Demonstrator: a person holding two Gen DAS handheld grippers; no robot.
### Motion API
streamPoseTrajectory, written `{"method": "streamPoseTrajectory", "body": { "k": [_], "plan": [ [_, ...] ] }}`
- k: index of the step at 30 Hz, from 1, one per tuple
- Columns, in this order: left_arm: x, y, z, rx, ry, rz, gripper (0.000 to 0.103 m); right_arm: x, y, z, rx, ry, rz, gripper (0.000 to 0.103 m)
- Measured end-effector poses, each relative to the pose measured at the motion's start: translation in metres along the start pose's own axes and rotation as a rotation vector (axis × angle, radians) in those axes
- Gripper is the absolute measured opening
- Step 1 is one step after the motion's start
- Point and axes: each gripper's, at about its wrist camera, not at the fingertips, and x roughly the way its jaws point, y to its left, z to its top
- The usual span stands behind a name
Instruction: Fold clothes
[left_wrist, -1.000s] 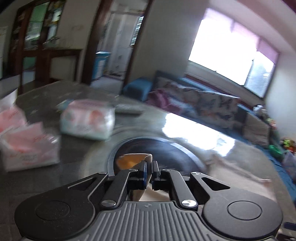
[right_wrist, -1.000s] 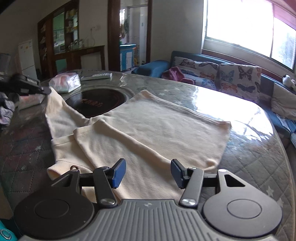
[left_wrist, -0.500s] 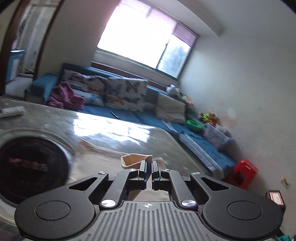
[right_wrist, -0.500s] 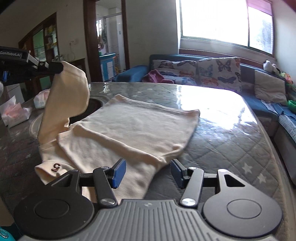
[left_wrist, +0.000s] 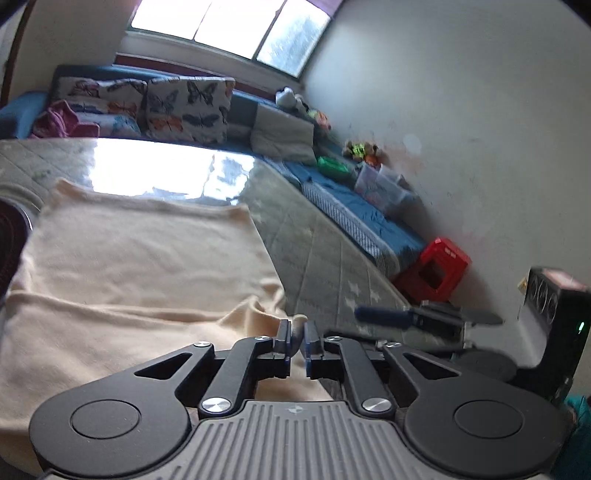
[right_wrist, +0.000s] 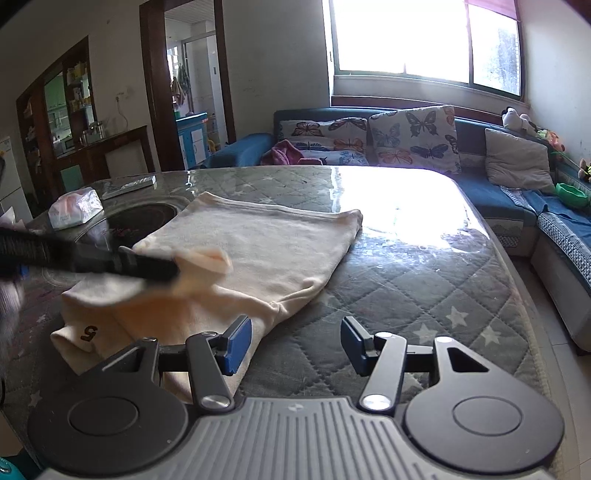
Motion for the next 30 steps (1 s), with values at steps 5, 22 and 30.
{"method": "streamPoseTrajectory", "body": {
  "k": [5,22,30],
  "plan": [
    [-0.004,0.005,-0.006,0.026,0.038,-0.026,0.017,0.001,0.005,0.009,-0.008,-0.015,0.012,0.054],
    [-0.029,0.121,0.016,-0.018,0.040,0.323,0.010,0.054,0.060,0.019,-0.194,0.081,0.128,0.031],
    [-0.047,0.112,0.026,0.093,-0.009,0.362,0.010,0.067,0.068,0.020,-0.240,0.111,0.121,0.028]
  ]
}}
